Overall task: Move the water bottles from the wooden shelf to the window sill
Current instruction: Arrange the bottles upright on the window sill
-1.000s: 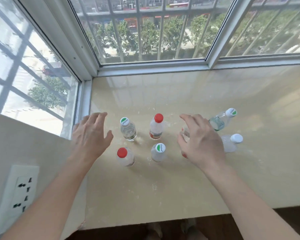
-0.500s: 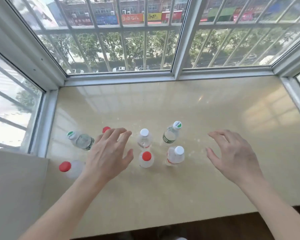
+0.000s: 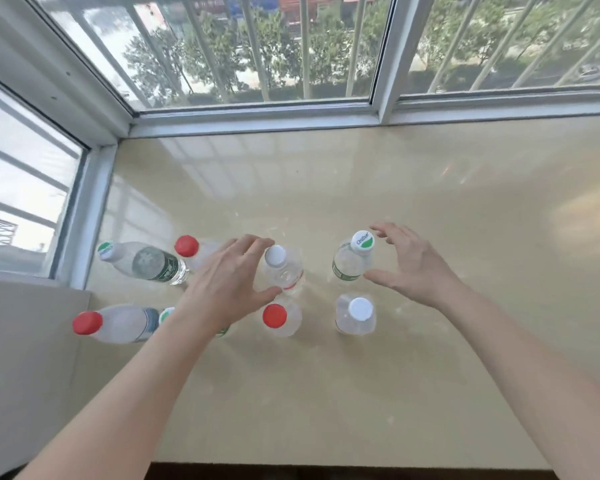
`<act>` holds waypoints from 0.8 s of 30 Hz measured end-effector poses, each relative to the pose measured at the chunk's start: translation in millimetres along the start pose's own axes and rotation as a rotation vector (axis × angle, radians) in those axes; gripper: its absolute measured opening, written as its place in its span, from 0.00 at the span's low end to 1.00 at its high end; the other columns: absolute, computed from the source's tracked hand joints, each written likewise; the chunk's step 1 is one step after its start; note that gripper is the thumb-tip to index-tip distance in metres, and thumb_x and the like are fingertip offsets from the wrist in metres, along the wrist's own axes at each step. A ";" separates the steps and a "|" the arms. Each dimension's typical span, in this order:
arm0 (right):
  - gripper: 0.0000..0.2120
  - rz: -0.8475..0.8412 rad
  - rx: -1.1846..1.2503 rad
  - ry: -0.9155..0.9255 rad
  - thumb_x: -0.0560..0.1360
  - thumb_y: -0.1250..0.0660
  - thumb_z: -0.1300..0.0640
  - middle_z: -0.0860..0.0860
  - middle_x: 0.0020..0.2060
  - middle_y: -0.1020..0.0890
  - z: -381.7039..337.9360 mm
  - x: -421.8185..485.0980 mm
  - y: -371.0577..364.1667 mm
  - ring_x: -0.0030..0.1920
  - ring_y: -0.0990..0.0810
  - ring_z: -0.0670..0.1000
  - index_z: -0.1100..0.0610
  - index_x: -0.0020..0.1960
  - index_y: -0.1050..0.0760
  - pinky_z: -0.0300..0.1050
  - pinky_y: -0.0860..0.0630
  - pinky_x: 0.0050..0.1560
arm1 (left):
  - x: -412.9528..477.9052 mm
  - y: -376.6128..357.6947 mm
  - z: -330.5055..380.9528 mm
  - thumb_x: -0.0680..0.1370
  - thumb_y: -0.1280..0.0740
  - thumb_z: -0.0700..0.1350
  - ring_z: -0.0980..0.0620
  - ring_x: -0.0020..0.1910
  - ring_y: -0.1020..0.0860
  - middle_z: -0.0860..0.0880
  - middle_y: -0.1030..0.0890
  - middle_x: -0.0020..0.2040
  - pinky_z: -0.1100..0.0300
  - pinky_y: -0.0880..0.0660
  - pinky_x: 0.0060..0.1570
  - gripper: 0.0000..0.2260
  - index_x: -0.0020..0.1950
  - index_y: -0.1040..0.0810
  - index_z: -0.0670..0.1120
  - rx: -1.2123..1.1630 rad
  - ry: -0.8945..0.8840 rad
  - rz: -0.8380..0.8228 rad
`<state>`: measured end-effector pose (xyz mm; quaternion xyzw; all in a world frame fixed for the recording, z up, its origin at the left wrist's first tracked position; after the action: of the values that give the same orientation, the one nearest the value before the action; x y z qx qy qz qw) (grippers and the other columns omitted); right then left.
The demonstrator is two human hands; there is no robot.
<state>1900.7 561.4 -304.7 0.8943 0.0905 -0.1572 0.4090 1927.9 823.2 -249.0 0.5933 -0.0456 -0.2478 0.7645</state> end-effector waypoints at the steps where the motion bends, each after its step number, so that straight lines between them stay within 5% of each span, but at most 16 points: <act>1: 0.39 -0.001 0.035 -0.003 0.68 0.22 0.51 0.48 0.66 0.27 1.9 5.8 -6.1 0.67 0.27 0.49 0.46 0.75 0.35 0.46 0.29 0.62 | 4.5 -3.9 -1.3 0.70 0.26 0.56 0.47 0.63 0.26 0.51 0.24 0.64 0.54 0.28 0.55 0.31 0.70 0.29 0.49 -0.016 0.009 -0.004; 7: 0.41 -0.014 0.149 0.007 0.64 0.19 0.55 0.46 0.63 0.27 7.3 25.7 -32.8 0.62 0.27 0.47 0.44 0.73 0.31 0.52 0.25 0.64 | 21.2 -31.1 -12.9 0.68 0.23 0.58 0.48 0.55 0.24 0.53 0.24 0.59 0.57 0.34 0.47 0.30 0.65 0.27 0.50 -0.190 0.110 -0.021; 14: 0.33 -0.015 0.174 0.013 0.64 0.18 0.56 0.47 0.58 0.22 15.8 34.3 -48.8 0.57 0.22 0.51 0.47 0.65 0.27 0.55 0.23 0.59 | 27.2 -43.7 -20.3 0.66 0.21 0.55 0.50 0.47 0.23 0.56 0.24 0.57 0.52 0.25 0.49 0.29 0.64 0.27 0.54 -0.320 0.116 -0.038; 20: 0.31 0.020 0.196 -0.011 0.65 0.19 0.55 0.45 0.55 0.20 22.6 33.6 -54.5 0.53 0.20 0.49 0.47 0.64 0.26 0.53 0.20 0.55 | 43.0 -49.8 -24.4 0.66 0.23 0.44 0.48 0.48 0.22 0.54 0.21 0.55 0.48 0.22 0.52 0.29 0.64 0.28 0.54 -0.403 0.063 -0.076; 24: 0.31 0.035 0.217 -0.021 0.64 0.19 0.55 0.45 0.56 0.20 26.0 30.7 -59.1 0.53 0.20 0.48 0.49 0.65 0.24 0.52 0.20 0.55 | 44.0 -57.4 -26.1 0.64 0.21 0.46 0.49 0.50 0.23 0.55 0.22 0.55 0.46 0.23 0.52 0.29 0.63 0.27 0.58 -0.454 0.062 -0.074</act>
<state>1906.8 581.0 -373.1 0.9332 0.0530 -0.1682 0.3132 1957.3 817.3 -319.9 0.4146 0.0564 -0.2612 0.8699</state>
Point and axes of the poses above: each hand's wrist, its own x-axis towards the middle knuckle, its own y-axis out of the back of the hand, z = x × y, the point moved 9 cm from there along x, towards the middle knuckle
